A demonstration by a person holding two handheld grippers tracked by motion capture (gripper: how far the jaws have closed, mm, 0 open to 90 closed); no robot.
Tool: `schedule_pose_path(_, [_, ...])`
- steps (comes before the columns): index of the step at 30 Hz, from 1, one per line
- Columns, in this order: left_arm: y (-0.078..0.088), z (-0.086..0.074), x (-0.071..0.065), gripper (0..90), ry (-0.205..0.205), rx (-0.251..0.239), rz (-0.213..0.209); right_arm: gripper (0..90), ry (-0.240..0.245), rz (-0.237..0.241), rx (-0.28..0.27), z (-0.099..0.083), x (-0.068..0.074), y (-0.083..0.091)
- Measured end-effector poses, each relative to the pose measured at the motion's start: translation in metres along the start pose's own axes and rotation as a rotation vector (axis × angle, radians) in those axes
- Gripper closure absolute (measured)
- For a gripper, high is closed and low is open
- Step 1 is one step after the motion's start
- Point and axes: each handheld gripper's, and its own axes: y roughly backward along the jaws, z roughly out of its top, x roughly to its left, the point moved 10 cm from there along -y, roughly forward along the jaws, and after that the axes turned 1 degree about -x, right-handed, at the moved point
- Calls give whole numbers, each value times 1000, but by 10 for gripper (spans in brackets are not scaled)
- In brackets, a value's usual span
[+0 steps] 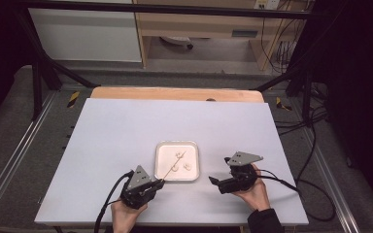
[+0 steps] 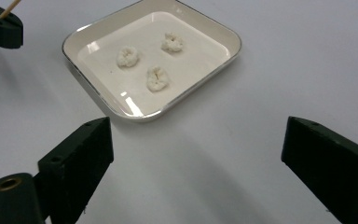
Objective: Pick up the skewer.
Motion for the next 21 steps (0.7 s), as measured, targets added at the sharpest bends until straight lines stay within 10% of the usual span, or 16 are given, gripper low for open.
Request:
schedule_pose_path(7, [5,-6,4,878,41,-50,16,88,-76,53,-2,16,8,-18])
schedule_pose_path(21, [8,-14,0,878,67,-100,19,122,-34,40,35,39,22,-66])
